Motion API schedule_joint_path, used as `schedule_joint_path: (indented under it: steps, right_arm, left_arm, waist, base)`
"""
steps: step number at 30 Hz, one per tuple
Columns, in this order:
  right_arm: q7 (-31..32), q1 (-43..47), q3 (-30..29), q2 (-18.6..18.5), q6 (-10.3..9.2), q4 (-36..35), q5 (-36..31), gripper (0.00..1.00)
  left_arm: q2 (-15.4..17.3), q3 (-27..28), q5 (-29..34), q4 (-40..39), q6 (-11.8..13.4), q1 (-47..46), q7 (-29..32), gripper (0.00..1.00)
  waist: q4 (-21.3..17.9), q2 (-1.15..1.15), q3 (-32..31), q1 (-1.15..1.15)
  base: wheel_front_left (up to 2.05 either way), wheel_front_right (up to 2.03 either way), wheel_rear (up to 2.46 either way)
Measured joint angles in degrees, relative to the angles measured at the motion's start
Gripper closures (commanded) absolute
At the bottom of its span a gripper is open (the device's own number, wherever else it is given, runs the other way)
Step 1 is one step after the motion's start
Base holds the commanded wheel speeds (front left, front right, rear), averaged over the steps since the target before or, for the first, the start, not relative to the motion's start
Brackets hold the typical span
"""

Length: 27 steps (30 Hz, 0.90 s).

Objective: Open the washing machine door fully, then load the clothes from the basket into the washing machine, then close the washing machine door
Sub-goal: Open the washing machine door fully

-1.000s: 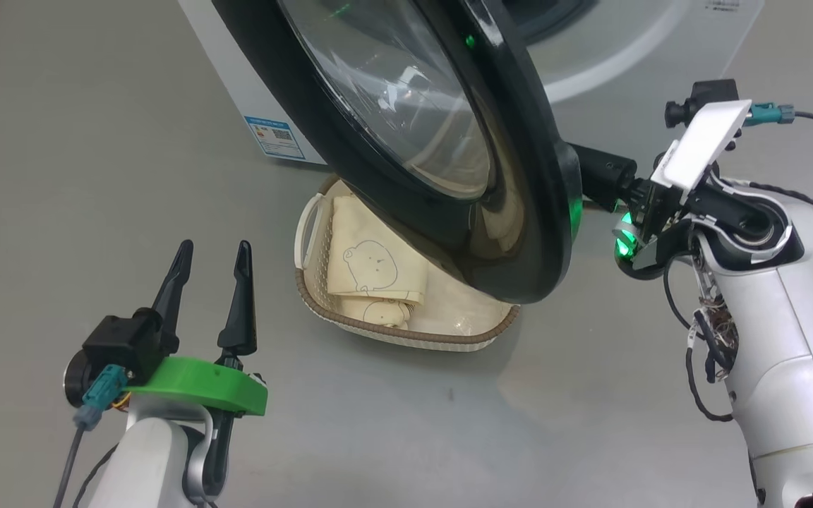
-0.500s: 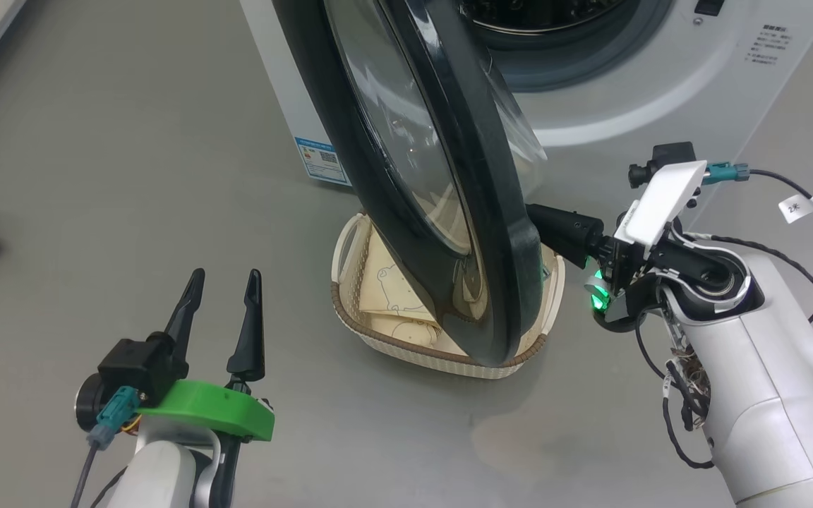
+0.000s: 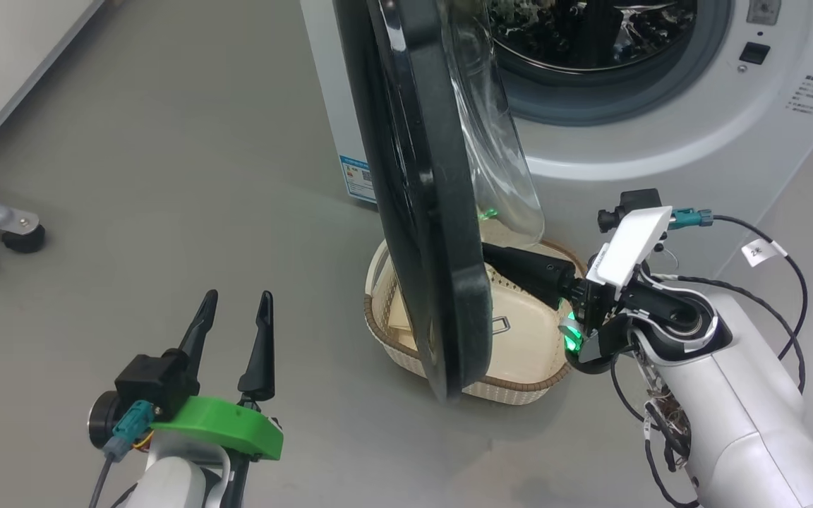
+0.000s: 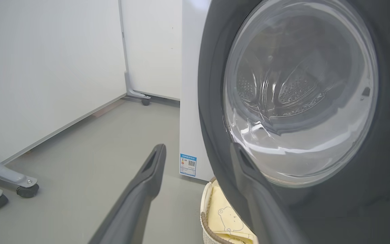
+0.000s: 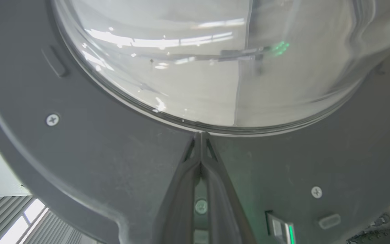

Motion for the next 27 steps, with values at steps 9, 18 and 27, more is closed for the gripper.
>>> schedule_joint_path:
  steps: [9, 18, 27]
  right_arm:
    - [-2.5, 1.7, 8.3, 0.1, -0.01, -2.1, 6.8, 1.0]
    - [-6.1, 1.6, 14.1, 0.0, -0.07, -3.1, 10.7, 1.0]
    - [-9.5, 1.6, 18.7, 0.0, -0.07, -3.2, 13.3, 1.0]
  left_arm:
    - [0.1, -0.2, 0.1, 0.3, -0.4, 1.2, 0.0, 0.0]
    - [0.2, 0.8, 0.1, -0.3, -0.4, 2.1, 0.0, 0.0]
    - [0.2, 1.2, 0.6, -1.3, -0.3, 2.7, 0.0, 0.0]
  waist:
    - [2.4, 0.0, -2.0, 0.0]
    - [2.8, 0.0, -2.4, 0.0]
    - [2.9, 0.0, -2.6, 0.0]
  base:
    - [0.0, 0.0, 0.0]
    - [0.0, 0.0, 0.0]
    - [0.0, 0.0, 0.0]
